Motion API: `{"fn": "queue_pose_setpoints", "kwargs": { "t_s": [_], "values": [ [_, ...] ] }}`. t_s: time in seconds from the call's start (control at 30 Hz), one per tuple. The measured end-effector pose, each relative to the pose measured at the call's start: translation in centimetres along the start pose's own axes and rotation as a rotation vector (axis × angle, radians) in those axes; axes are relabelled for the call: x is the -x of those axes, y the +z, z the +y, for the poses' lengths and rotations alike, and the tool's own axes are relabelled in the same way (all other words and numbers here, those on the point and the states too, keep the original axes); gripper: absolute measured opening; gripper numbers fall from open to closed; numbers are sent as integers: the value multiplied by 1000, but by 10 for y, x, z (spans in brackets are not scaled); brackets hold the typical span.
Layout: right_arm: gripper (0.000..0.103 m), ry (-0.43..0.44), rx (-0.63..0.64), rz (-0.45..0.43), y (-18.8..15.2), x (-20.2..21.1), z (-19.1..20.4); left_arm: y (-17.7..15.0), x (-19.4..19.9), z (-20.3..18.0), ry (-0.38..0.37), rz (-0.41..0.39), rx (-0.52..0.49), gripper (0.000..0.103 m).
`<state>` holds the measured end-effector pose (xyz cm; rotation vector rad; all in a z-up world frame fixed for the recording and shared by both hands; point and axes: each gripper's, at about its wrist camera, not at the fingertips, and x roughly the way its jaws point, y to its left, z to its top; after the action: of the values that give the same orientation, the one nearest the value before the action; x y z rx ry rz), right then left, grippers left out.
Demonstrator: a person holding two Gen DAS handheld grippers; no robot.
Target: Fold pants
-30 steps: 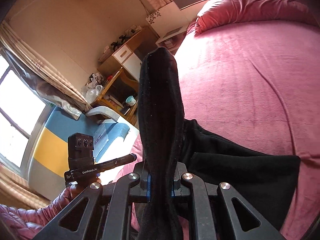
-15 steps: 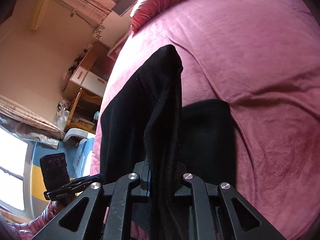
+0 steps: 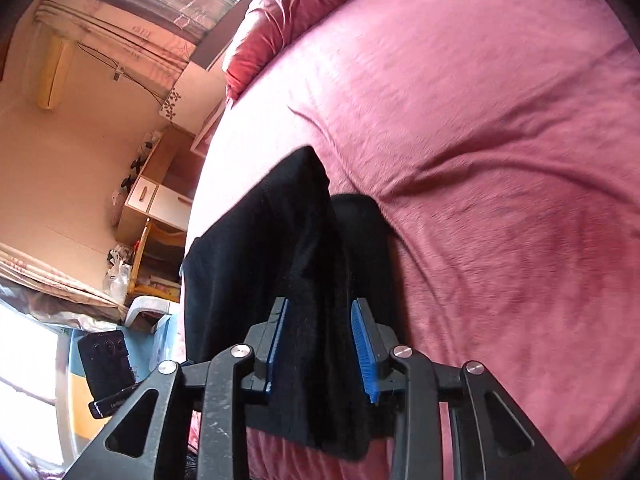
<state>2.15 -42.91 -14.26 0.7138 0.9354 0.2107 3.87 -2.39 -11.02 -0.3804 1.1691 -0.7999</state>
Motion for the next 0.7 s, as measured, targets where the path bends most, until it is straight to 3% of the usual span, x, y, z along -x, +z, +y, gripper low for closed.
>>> {"fn": "queue_pose_setpoints", "kwargs": {
  "t_s": [0.17,0.4,0.53,0.7],
  "values": [
    [34,-54,116,17,-19,22,24,0,18,3,-6,-39,5,22],
    [34,-195,299,123,-46,-2,47,-3,24,6,7,-65,8,22],
    [8,-307,362,140,-56,-11,51,-6,28,3,10,-65,0,22],
    [4,-316,386,99,-59,11,56,-5,20,-4,21,-49,-28,22]
  ]
}}
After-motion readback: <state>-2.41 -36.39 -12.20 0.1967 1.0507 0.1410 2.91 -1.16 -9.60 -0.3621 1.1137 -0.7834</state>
